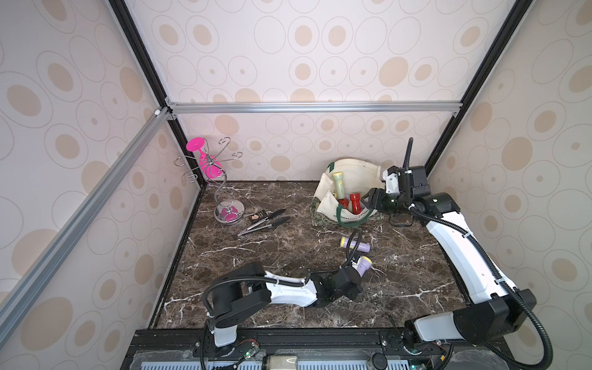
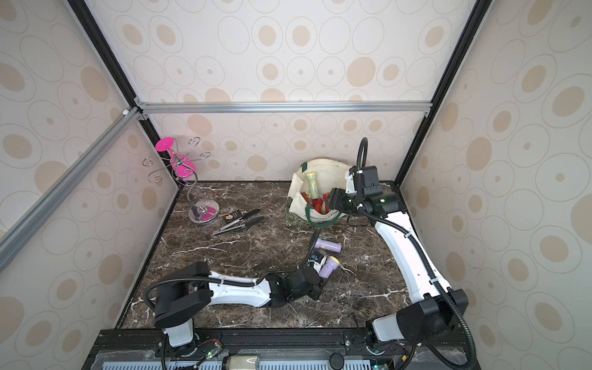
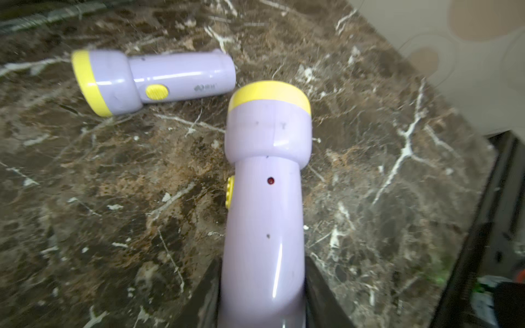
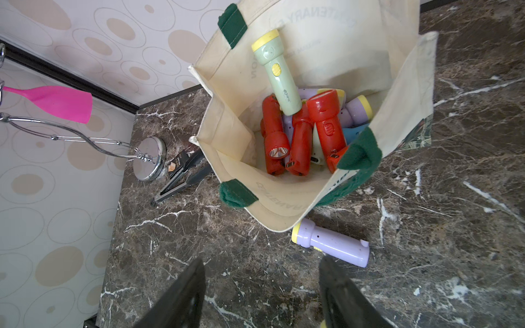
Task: Put the flashlights into the tote bags
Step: Pick up the flashlight from the center of the board.
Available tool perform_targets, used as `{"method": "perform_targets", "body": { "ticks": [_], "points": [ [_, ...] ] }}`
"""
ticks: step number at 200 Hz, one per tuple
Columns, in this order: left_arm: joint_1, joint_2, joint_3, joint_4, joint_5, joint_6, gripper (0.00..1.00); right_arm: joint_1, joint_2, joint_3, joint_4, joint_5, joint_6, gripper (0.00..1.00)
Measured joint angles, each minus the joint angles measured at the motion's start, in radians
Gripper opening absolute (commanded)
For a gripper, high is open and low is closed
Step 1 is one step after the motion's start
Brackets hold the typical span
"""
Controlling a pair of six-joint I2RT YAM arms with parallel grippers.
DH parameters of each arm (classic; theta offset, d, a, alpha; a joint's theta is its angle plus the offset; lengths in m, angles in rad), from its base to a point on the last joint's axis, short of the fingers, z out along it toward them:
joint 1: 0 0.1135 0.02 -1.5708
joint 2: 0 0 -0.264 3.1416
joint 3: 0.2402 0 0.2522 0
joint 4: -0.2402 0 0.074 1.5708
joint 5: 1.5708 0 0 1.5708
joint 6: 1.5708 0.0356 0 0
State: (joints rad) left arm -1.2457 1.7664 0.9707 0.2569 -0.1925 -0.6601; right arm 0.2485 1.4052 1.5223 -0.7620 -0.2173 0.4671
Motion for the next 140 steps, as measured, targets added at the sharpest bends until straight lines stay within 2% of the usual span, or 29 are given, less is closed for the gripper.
{"method": "perform_targets", "body": {
  "ticks": [42, 90, 140],
  "points": [
    [0.045, -0.185, -0.098, 0.084, 0.006, -0.035, 0.08, 0.006, 0.001, -0.001, 0.026, -0.084, -0.001, 0.62],
    [0.112, -0.292, -0.114, 0.114, -0.021, -0.039, 0.08, 0.037, 0.029, 0.0, 0.056, -0.205, -0.004, 0.62],
    [0.163, -0.416, -0.16, 0.153, -0.047, -0.044, 0.08, 0.094, 0.069, 0.0, 0.075, -0.335, 0.01, 0.72]
  ]
}}
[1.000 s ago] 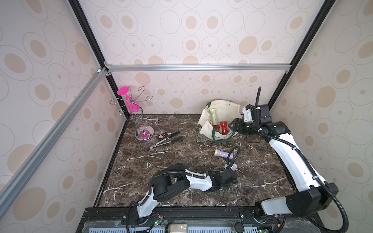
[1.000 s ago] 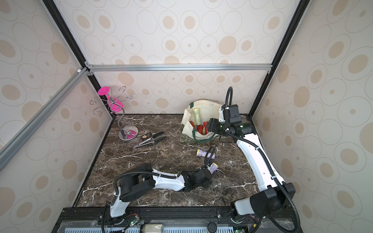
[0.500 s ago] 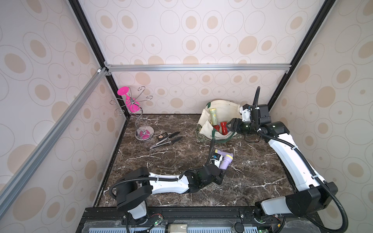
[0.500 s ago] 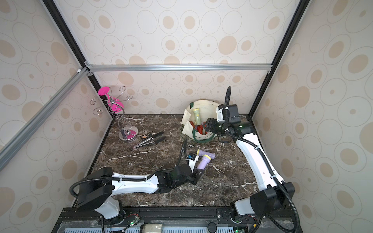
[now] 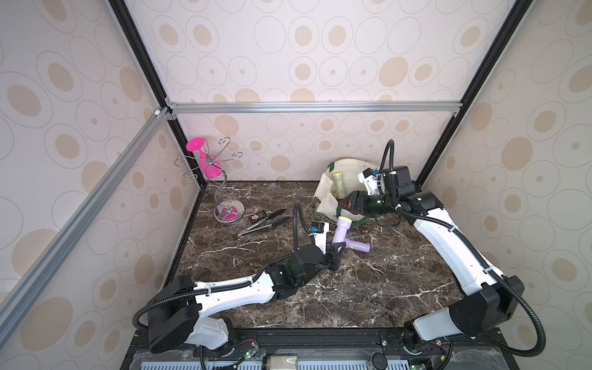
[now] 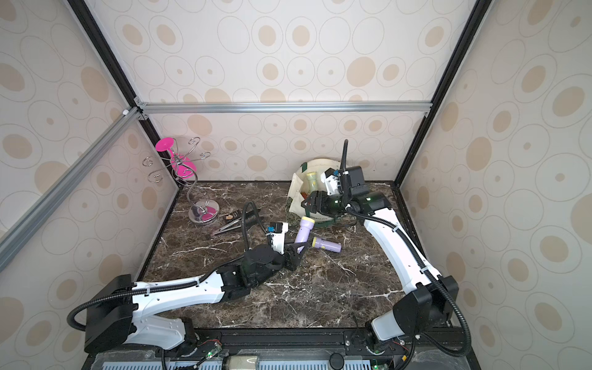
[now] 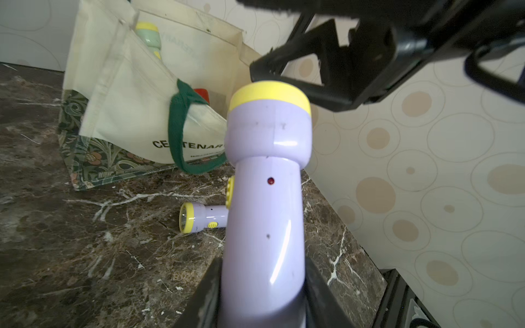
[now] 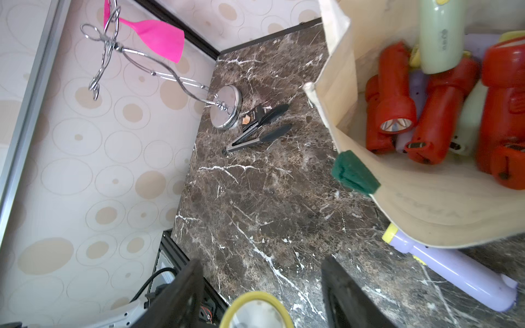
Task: Put the flashlights into the tote bags
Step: Pick up the flashlight from the center of the board.
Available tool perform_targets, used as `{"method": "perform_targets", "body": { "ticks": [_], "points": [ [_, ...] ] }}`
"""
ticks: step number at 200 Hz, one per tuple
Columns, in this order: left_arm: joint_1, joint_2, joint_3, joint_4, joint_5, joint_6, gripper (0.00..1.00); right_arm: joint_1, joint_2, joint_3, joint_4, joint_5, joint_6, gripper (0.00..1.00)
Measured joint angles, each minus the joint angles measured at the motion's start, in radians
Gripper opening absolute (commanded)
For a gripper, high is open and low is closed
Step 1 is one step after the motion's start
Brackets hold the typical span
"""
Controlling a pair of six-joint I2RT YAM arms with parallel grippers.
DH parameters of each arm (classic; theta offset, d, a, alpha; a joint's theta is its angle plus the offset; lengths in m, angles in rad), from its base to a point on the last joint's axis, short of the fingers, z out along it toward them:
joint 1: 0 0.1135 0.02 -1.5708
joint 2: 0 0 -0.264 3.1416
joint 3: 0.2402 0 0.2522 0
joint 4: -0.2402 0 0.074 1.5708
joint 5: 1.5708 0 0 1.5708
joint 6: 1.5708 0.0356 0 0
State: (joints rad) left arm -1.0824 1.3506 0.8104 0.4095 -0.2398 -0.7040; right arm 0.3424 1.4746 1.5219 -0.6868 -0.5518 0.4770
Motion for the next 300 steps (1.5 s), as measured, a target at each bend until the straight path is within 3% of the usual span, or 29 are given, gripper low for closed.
{"method": "perform_targets", "body": {
  "ticks": [83, 132, 218, 243, 258, 300],
  "points": [
    [0.032, -0.068, -0.014, 0.002, -0.021, 0.0, 0.08, 0.086, 0.008, -0.047, 0.074, -0.139, 0.034, 0.71],
    [0.033, -0.068, -0.021, 0.003, -0.024, -0.002, 0.08, 0.106, 0.008, -0.082, 0.079, -0.164, 0.039, 0.62],
    [0.031, -0.068, -0.048, 0.018, -0.023, -0.011, 0.08, 0.109, -0.005, -0.127, 0.093, -0.191, 0.042, 0.12],
    [0.029, -0.068, -0.074, 0.055, -0.021, -0.01, 0.17, 0.111, -0.005, -0.133, 0.087, -0.192, 0.04, 0.0],
    [0.029, -0.068, -0.076, 0.064, -0.022, -0.005, 0.22, 0.112, -0.005, -0.132, 0.088, -0.192, 0.04, 0.0],
    [0.03, -0.068, -0.079, 0.101, -0.045, 0.017, 0.56, 0.114, 0.006, -0.088, 0.072, -0.185, 0.04, 0.0]
  ]
}}
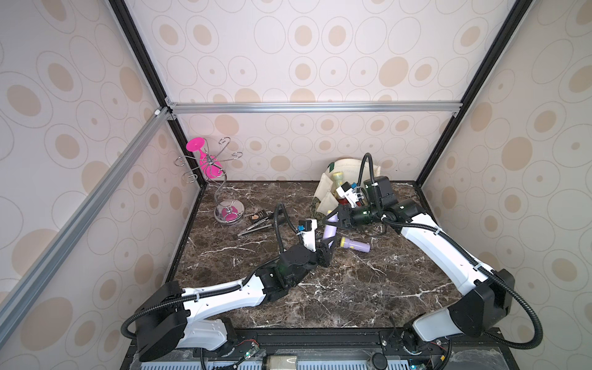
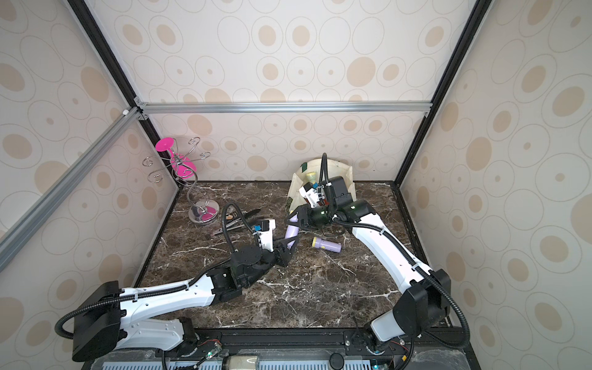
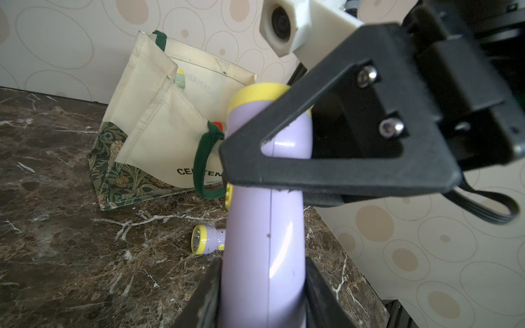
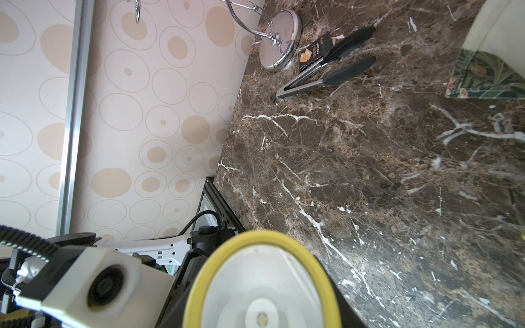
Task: Put the flashlights into the tote bags
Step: Pick up the flashlight from the center of the board, then place the flashlight in the canvas bag.
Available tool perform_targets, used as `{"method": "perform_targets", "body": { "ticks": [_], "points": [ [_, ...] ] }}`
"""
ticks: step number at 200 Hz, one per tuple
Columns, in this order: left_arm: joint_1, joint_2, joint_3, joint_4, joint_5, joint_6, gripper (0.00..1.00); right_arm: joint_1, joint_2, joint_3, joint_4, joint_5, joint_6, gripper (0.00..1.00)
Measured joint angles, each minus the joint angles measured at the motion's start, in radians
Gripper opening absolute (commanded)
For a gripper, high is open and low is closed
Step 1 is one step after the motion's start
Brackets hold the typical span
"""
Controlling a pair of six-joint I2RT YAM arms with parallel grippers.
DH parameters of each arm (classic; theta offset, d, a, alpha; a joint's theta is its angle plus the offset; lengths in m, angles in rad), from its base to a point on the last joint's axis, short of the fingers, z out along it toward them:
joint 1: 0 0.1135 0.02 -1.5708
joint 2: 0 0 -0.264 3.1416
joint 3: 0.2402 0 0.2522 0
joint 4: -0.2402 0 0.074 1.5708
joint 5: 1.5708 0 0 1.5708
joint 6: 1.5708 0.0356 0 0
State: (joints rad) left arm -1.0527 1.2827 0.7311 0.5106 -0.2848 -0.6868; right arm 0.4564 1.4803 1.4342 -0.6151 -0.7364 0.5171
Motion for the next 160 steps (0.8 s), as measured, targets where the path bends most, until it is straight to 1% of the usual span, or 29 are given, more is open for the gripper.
{"method": "perform_targets", "body": {
  "ticks": [21, 32, 45, 77, 104, 160],
  "points": [
    [0.004, 0.0, -0.003, 0.005, -0.022, 0.003, 0.77, 0.001, 0.017, 0.051, -0.014, 0.014, -0.003, 0.0],
    [0.004, -0.002, -0.009, 0.006, -0.029, -0.003, 0.89, 0.001, 0.022, 0.071, -0.015, 0.028, -0.005, 0.0],
    [0.005, -0.006, -0.016, -0.002, -0.035, 0.0, 0.99, 0.0, 0.023, 0.088, -0.024, 0.047, -0.008, 0.0],
    [0.006, -0.023, -0.023, -0.036, -0.04, 0.005, 1.0, -0.01, 0.029, 0.135, -0.051, 0.103, -0.013, 0.0],
    [0.006, -0.061, -0.043, -0.059, -0.04, 0.005, 1.0, -0.039, 0.048, 0.185, -0.059, 0.159, -0.013, 0.0],
    [0.006, -0.093, -0.063, -0.147, -0.03, 0.006, 1.0, -0.104, 0.165, 0.392, -0.095, 0.297, -0.013, 0.0]
  ]
}}
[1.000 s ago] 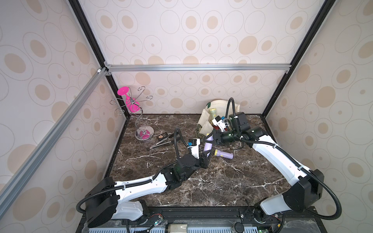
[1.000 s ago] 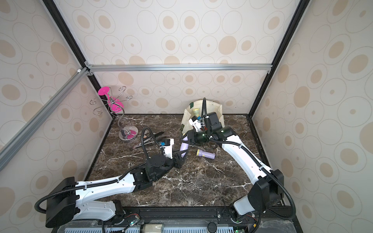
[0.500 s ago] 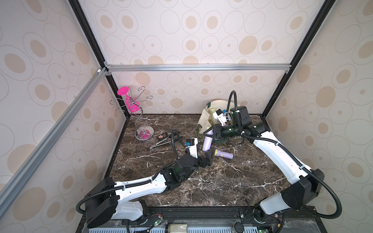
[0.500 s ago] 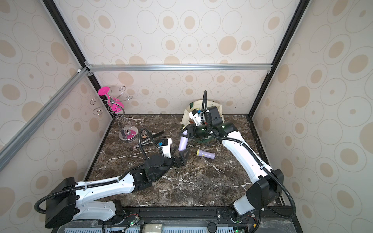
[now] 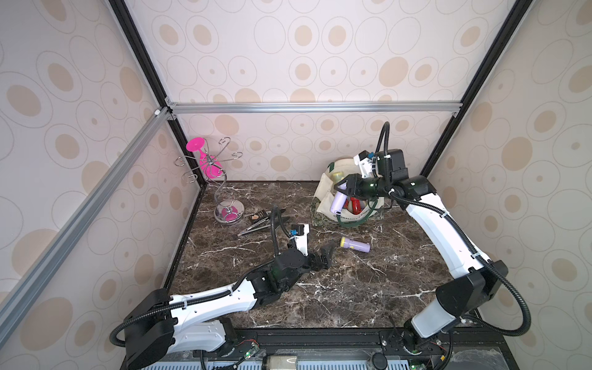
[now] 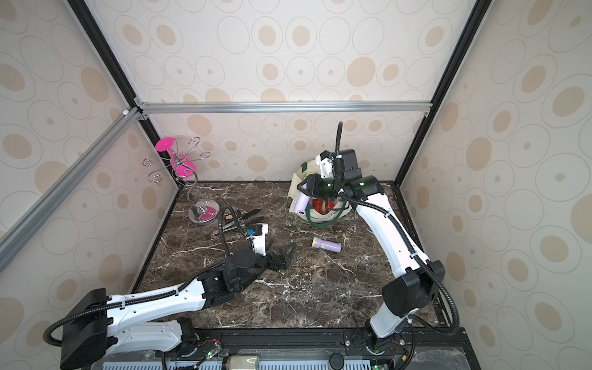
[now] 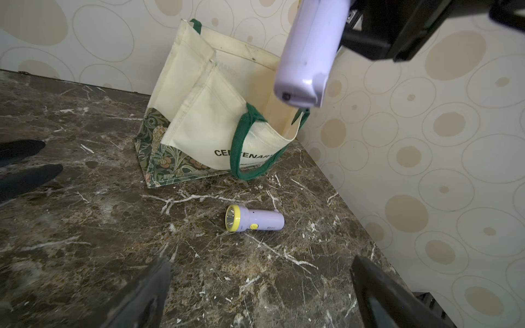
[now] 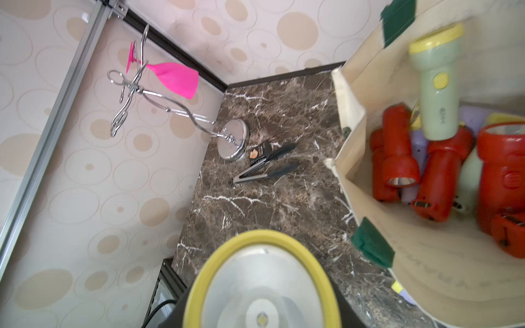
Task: Put the flashlights into the tote bags
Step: Place the flashlight in the canvas bag.
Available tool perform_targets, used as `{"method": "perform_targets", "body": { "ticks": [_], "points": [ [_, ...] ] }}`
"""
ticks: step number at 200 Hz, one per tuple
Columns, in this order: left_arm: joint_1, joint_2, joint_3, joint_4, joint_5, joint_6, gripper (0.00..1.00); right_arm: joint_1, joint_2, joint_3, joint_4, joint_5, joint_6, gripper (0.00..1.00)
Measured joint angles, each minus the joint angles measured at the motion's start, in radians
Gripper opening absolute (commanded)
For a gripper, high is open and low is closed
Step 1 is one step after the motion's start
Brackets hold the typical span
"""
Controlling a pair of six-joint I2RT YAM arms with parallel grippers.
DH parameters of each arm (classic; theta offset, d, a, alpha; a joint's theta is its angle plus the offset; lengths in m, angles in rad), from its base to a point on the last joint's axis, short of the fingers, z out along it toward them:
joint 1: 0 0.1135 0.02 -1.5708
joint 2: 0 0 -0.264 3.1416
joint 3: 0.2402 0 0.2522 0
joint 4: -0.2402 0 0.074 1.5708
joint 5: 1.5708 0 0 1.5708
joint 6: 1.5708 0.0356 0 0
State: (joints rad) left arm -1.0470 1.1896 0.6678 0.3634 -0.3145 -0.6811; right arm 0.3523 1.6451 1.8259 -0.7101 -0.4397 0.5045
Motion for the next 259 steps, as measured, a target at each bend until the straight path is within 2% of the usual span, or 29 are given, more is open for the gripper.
{"method": "perform_targets", "body": {
  "ticks": [64, 162, 221, 259],
  "points": [
    [0.0, 0.002, 0.0, -0.032, 0.045, 0.0, 1.0, -0.069, 0.15, 0.186, -0.032, 0.134, -0.006, 0.0],
    [0.0, 0.032, 0.009, -0.051, 0.064, -0.003, 1.0, -0.129, 0.465, 0.492, -0.148, 0.262, -0.151, 0.0],
    [0.0, 0.031, 0.009, -0.05, 0.063, -0.008, 1.0, -0.129, 0.561, 0.576, -0.202, 0.288, -0.195, 0.0],
    [0.0, 0.031, 0.009, -0.044, 0.064, -0.011, 1.0, -0.129, 0.583, 0.564, -0.212, 0.287, -0.208, 0.0]
  ]
}}
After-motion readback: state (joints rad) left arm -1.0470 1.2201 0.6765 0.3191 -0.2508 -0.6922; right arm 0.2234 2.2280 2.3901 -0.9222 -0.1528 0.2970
